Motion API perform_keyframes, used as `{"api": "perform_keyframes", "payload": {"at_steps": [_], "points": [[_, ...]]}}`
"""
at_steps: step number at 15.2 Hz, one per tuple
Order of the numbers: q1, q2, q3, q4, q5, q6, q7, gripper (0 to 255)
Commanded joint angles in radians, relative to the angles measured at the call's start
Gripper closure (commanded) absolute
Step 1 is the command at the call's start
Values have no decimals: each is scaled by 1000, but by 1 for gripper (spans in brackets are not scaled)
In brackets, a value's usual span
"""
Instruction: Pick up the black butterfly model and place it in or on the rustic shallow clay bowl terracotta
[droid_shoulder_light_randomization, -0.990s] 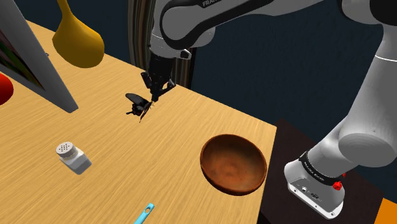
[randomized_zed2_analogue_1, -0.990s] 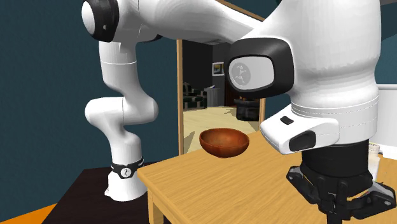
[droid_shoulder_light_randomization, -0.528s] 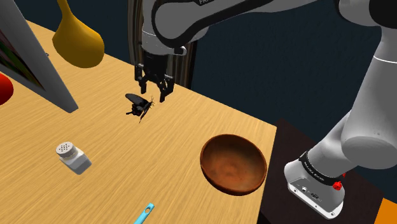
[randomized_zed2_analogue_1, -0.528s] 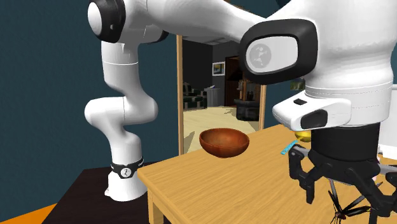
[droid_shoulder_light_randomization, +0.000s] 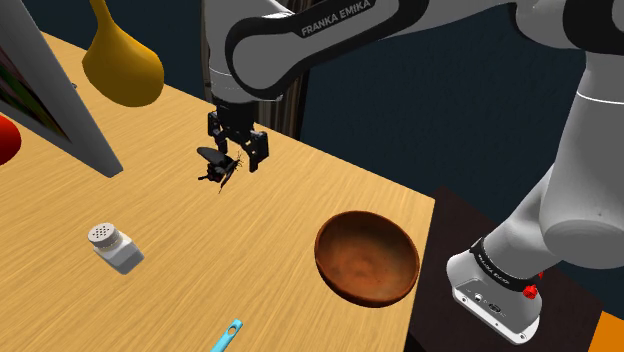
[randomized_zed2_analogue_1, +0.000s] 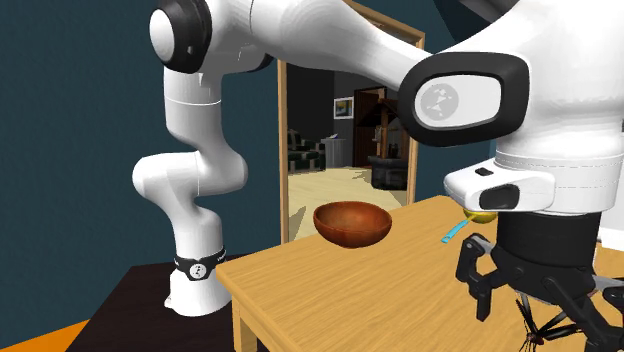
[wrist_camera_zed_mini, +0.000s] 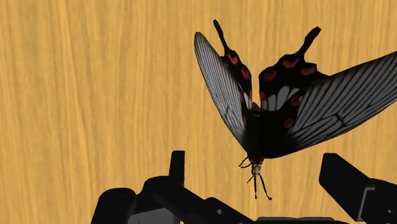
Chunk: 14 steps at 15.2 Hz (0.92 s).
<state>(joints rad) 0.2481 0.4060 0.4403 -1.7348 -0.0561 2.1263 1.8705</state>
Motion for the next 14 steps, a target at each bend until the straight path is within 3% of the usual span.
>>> {"api": "perform_keyframes", "payload": {"at_steps": [1,8,9,14], "points": [[3,13,-3,-2,-6,14,3,0],[3,13,-3,-1,-6,14,3,0],[3,13,-3,-1,-6,14,3,255],[3,13,-3,-1,-6,14,3,255]]}}
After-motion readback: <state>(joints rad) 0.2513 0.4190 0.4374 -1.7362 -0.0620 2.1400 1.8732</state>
